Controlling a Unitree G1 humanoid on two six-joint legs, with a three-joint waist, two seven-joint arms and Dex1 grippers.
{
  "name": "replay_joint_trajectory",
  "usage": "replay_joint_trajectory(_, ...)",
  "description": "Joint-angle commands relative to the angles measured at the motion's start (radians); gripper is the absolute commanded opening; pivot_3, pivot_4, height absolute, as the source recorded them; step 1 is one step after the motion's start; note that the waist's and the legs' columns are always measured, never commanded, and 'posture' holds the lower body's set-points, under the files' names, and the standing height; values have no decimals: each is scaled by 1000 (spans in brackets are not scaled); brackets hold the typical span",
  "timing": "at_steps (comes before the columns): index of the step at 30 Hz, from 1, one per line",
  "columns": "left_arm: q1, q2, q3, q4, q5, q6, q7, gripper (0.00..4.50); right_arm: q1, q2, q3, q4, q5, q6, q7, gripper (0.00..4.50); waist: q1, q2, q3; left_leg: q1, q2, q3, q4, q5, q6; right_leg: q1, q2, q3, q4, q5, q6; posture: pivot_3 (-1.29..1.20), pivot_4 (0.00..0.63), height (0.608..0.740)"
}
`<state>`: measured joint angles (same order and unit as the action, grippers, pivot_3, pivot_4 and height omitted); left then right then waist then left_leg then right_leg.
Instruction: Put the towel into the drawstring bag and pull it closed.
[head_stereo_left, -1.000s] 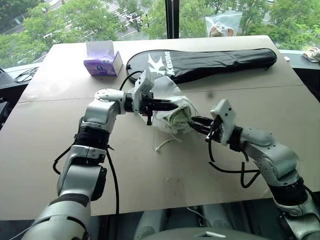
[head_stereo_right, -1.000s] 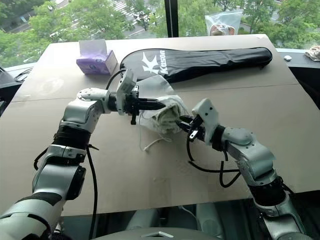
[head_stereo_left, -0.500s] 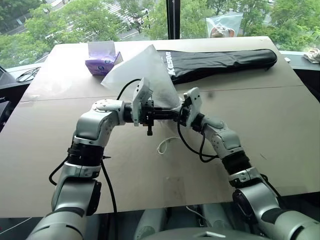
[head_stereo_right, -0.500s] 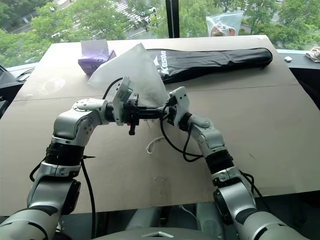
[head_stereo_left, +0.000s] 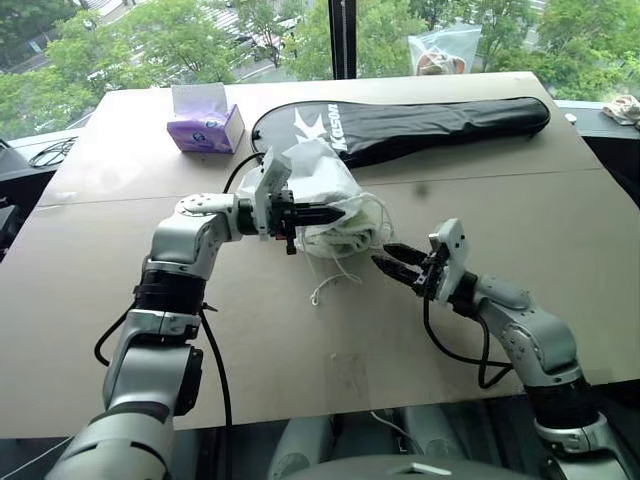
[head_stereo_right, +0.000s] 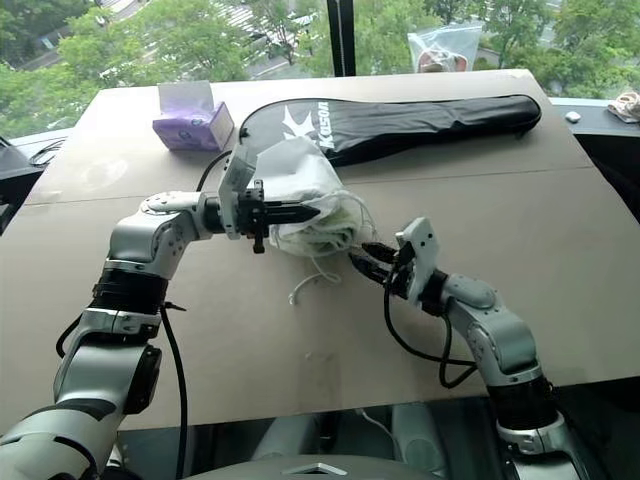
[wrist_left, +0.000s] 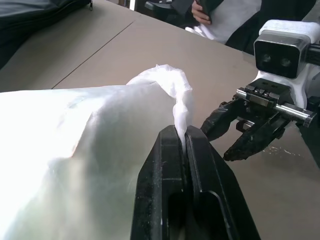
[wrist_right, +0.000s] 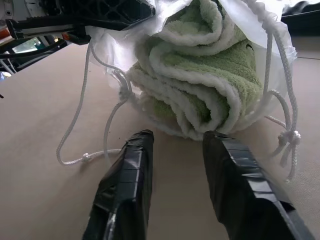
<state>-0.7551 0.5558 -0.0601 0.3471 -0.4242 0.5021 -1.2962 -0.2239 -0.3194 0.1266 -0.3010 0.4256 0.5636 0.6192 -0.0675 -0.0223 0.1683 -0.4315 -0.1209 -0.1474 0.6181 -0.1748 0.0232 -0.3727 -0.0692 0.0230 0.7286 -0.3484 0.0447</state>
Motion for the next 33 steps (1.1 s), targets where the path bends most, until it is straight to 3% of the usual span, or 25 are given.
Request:
replay_joint_trajectory(1,-42,10,-1,37,27,-64,-29,0,-35,0,-3,16,-99,-1,-114,3301,3,0,0,0,0,0,0,0,0,0,0,0,0,0,0,0,150,740)
replay_joint_trajectory(2,-46,10,-2,45,31,-73,-33,0,-58,10,-5,58,-117,0,-139,3940,3,0,0,0,0,0,0,0,-1,0,0,0,0,0,0,0,150,740)
replay_joint_trajectory(3,-48,9,-3,51,35,-79,-36,0,-76,18,-4,92,-131,0,-153,4304,3,0,0,0,0,0,0,0,-1,0,0,0,0,0,0,0,150,740)
replay_joint_trajectory(10,-44,4,-2,40,44,-94,-39,0,-257,75,8,425,-249,-106,-215,4304,-3,0,0,0,0,1,0,1,-1,0,0,1,0,0,0,0,150,740)
replay_joint_trajectory(14,-32,9,6,17,40,-94,-32,0,-286,71,-1,473,-257,-138,-178,3097,-1,0,0,0,0,1,1,1,-1,0,0,0,0,0,0,0,150,740)
replay_joint_trajectory(20,-23,19,17,8,36,-93,-24,0,-232,19,2,325,-217,-86,-81,17,-2,0,0,0,0,1,0,1,-1,0,0,0,0,0,0,0,150,740)
replay_joint_trajectory(28,-24,22,25,-7,28,-73,-10,0,-234,-58,-60,171,-215,4,-103,17,2,0,0,-1,0,0,0,1,-1,0,0,0,0,0,0,0,150,740)
replay_joint_trajectory(31,-11,70,86,-89,-134,166,-75,0,-247,-86,-70,98,-208,70,-116,17,0,-1,0,-1,0,1,0,1,-1,0,0,0,0,0,0,0,150,740)
replay_joint_trajectory(32,-6,85,110,-118,-184,235,-83,568,-249,-87,-70,79,-201,90,-117,0,-5,-1,0,-1,0,1,0,1,-1,0,0,1,0,0,0,0,150,740)
replay_joint_trajectory(33,8,106,144,-159,-228,303,-61,858,-247,-91,-60,46,-196,118,-114,0,-8,-1,0,-2,0,1,0,1,-1,-2,0,2,0,0,0,0,150,740)
